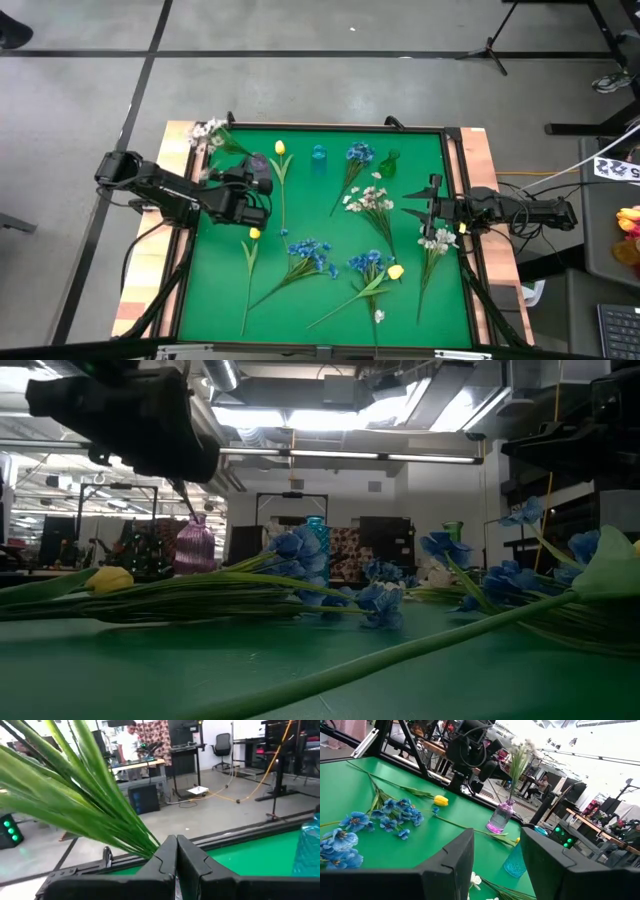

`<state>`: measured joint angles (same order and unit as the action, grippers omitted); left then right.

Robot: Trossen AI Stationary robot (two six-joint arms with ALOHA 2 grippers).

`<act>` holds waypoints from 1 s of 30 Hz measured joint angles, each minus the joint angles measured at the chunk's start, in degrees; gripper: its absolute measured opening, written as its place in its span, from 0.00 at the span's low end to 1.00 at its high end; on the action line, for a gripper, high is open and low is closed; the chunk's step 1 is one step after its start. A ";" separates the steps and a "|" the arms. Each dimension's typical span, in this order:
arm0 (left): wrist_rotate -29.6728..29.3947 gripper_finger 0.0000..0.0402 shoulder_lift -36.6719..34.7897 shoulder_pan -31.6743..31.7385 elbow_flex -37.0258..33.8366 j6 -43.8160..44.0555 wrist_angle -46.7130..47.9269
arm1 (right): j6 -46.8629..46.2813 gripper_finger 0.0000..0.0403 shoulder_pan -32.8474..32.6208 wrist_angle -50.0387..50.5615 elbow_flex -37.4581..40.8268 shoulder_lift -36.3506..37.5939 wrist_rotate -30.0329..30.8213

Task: Sort flowers into vase by color
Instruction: Put the top left white flowers into the violet vase

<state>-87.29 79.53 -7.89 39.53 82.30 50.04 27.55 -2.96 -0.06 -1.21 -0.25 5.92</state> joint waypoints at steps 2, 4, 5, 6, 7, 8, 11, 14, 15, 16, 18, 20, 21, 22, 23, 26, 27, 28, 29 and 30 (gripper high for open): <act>0.39 0.00 0.00 -0.61 0.00 -0.04 0.00 | 0.00 0.40 -0.02 -0.04 0.00 0.00 0.02; 2.67 0.00 0.00 -1.46 0.02 0.11 0.07 | -0.07 0.40 0.00 -0.04 0.00 0.00 0.04; 4.49 0.00 0.00 -1.80 0.02 0.47 0.27 | -0.11 0.40 -0.01 -0.02 0.00 0.00 0.04; 6.23 0.00 0.00 -2.06 0.02 1.45 0.43 | -0.11 0.40 -0.01 -0.03 0.00 0.00 0.04; 8.22 0.00 0.00 -2.16 0.02 2.93 0.39 | -0.13 0.40 -0.01 -0.02 0.00 0.00 0.04; 9.74 0.00 0.02 -2.12 0.02 4.55 0.39 | -0.13 0.40 0.00 -0.02 0.00 0.00 0.04; 11.64 0.00 0.11 -1.90 -0.02 6.11 0.94 | -0.09 0.40 -0.02 -0.02 0.00 0.00 0.04; 13.30 0.00 0.11 0.68 -1.20 10.89 3.41 | 0.11 0.40 0.00 -0.02 0.00 0.00 0.06; 13.97 0.00 0.11 1.87 -1.95 12.50 3.69 | 0.11 0.40 0.00 -0.02 0.00 0.00 0.06; 14.35 0.00 0.11 2.91 -2.81 13.47 3.70 | 0.11 0.40 0.00 -0.02 0.00 0.00 0.06; 14.71 0.00 0.11 5.11 -4.43 15.22 3.78 | 0.13 0.40 -0.02 -0.02 0.00 0.00 0.06; 14.26 0.00 0.11 7.57 -5.42 17.72 3.77 | 0.13 0.40 0.00 -0.02 0.00 0.00 0.06; 13.40 0.00 0.11 8.69 -5.64 18.03 3.82 | 0.15 0.40 0.00 -0.02 0.00 0.00 0.06; 12.13 0.00 0.11 9.81 -5.73 18.04 3.57 | 0.17 0.40 0.00 -0.02 0.00 0.00 0.06; 10.50 0.00 0.11 10.84 -5.73 17.92 2.96 | 0.22 0.40 0.00 -0.02 0.00 0.00 0.06; 6.36 0.00 0.11 13.21 -4.74 17.83 1.74 | 1.01 0.40 -0.01 -0.02 0.00 0.00 0.06; 5.69 0.00 0.11 13.63 -4.06 17.20 0.97 | 1.01 0.40 0.00 -0.02 0.00 0.00 0.06; 4.92 0.00 0.11 13.74 -3.52 15.75 0.12 | 1.03 0.40 0.00 -0.02 0.00 0.00 0.06; 4.01 0.00 0.11 13.78 -3.09 13.21 -1.03 | 1.03 0.40 -0.02 -0.02 0.00 0.00 0.06; 3.20 0.00 0.11 13.78 -2.62 10.13 -2.37 | 1.03 0.40 0.00 -0.02 0.00 0.00 0.06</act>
<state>-84.08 79.64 5.89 36.91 92.43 47.67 28.58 -2.96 -0.08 -1.21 -0.25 5.98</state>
